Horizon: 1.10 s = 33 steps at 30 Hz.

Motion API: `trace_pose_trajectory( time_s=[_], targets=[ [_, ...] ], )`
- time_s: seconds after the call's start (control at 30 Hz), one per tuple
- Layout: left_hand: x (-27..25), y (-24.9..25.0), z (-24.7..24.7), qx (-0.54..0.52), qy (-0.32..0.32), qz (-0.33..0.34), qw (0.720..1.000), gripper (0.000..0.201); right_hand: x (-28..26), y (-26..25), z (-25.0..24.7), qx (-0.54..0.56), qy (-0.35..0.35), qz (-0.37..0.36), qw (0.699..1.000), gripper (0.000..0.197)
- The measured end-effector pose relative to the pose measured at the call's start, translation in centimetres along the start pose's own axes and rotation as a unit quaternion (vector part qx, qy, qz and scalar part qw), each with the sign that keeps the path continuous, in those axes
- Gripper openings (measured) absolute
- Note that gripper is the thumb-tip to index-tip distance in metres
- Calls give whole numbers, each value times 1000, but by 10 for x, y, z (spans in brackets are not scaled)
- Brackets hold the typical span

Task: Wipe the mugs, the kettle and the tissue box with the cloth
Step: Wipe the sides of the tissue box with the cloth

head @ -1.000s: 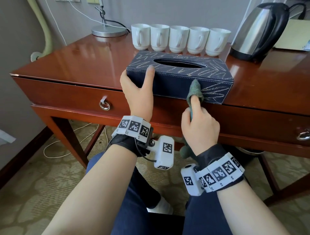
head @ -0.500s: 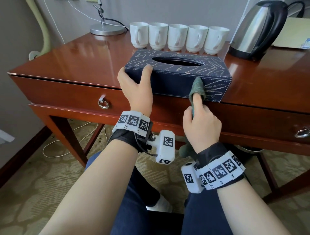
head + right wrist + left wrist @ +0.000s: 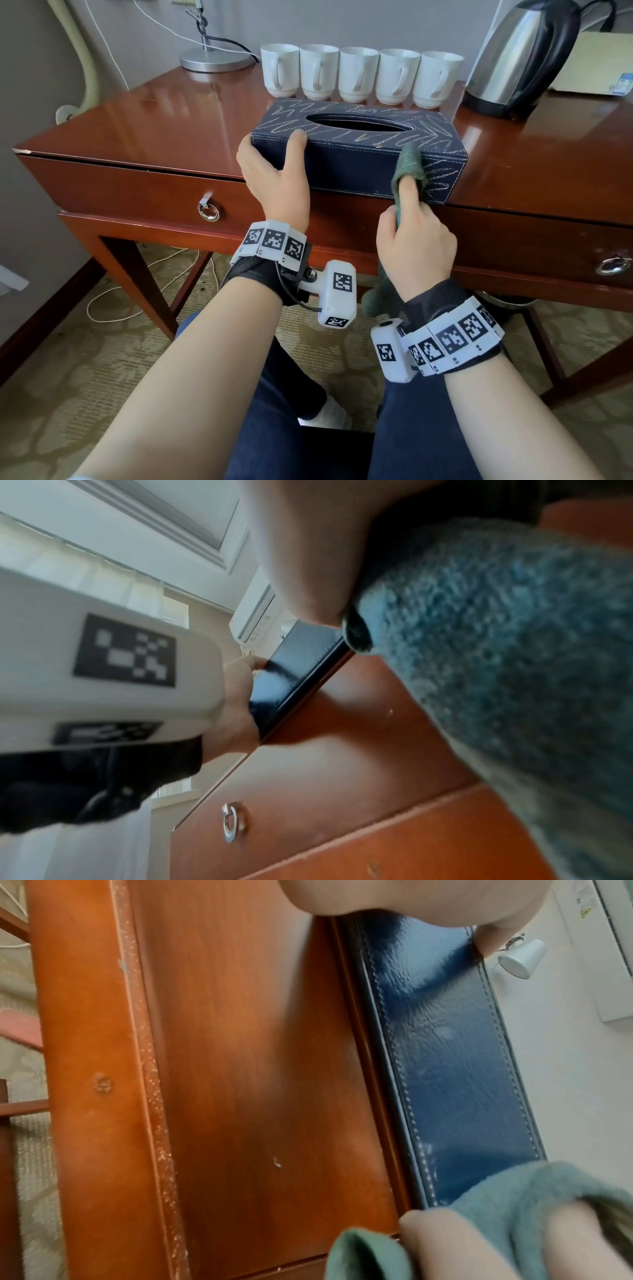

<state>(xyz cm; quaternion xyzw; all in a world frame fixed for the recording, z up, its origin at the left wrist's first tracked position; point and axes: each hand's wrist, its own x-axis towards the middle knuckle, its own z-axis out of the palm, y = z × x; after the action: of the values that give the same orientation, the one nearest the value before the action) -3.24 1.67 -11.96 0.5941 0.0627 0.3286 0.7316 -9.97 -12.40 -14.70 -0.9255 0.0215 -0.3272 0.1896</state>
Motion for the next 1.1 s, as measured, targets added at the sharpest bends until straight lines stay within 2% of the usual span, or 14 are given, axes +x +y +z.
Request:
trace_pose_trajectory(
  time_s=[0.17, 0.3, 0.37, 0.47, 0.8, 0.93, 1.1],
  targets=[
    [1, -2, 1, -1, 3, -2, 1000, 59, -18, 5, 12, -10, -36, 9, 999, 45],
    [2, -3, 1, 1, 9, 2, 1000, 54, -17, -3, 18, -7, -79, -17, 997, 46],
    [2, -3, 1, -1, 8, 2, 1000, 53, -14, -3, 17, 0, -66, -31, 997, 44],
    [2, -2, 2, -4, 8, 5, 1000, 61, -9, 4, 10, 8, -14, -9, 1000, 42],
    [1, -2, 2, 2, 10, 12, 1000, 68, -31, 5, 33, 4, -59, -23, 998, 42],
    [1, -1, 1, 7, 8, 6, 1000, 68, -23, -1, 33, 13, -19, -47, 999, 41],
    [1, -3, 1, 4, 11, 5, 1000, 68, -25, 16, 27, 0, 3, -25, 1000, 38]
  ],
)
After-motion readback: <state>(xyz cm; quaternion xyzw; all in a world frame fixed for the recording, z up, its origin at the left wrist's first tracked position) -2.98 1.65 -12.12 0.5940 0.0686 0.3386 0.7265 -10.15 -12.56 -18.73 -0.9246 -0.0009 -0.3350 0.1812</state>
